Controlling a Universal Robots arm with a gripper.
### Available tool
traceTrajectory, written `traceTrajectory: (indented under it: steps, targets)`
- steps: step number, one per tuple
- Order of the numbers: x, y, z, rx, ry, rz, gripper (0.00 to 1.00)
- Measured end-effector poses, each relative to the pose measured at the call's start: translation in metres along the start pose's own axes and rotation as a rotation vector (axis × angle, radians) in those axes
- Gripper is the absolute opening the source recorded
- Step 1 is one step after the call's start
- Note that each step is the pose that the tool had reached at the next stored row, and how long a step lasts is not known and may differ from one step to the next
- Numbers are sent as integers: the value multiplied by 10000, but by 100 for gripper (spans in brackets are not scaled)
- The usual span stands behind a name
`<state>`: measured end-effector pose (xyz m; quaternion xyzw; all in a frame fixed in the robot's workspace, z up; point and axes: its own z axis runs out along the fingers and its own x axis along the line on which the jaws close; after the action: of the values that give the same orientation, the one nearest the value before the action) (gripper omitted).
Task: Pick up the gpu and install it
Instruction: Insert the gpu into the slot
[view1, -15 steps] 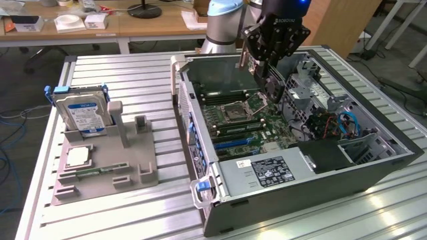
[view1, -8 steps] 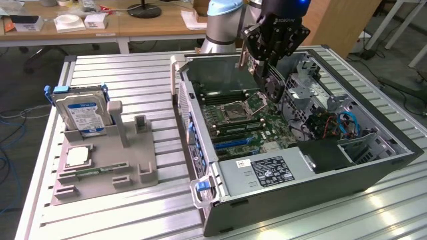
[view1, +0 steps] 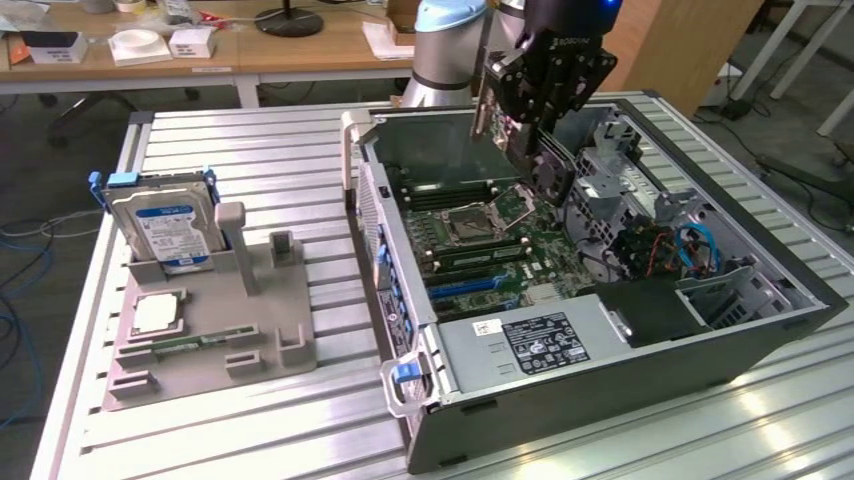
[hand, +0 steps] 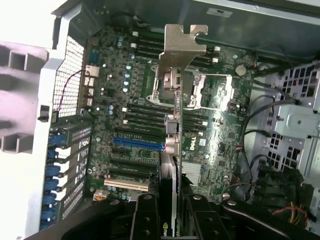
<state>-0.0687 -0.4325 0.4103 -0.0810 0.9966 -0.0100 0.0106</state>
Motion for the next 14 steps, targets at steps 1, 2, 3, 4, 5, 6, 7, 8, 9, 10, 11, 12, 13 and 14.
traceTrajectory:
  steps: [1, 2, 3, 4, 5, 6, 7, 8, 9, 10, 11, 12, 13, 14]
  targets:
    - [0, 0, 0, -3, -4, -179, 26]
    - [0, 0, 0, -7, -7, -333, 26]
    - [0, 0, 0, -9, -11, -484, 26]
    - [0, 0, 0, -13, -14, -633, 26]
    - [0, 0, 0, -16, -17, -794, 26]
    - [0, 0, 0, -19, -21, -946, 26]
    - [0, 0, 0, -22, -24, -1100, 26]
    - [0, 0, 0, -25, -28, -1256, 26]
    - [0, 0, 0, -28, -31, -1413, 26]
    - [0, 0, 0, -31, -34, -1582, 26]
    - [1, 0, 0, -35, -38, -1757, 26]
    - [0, 0, 0, -38, -42, -1905, 26]
    - [0, 0, 0, -40, -45, -2046, 26]
    - [0, 0, 0, -43, -48, -2195, 26]
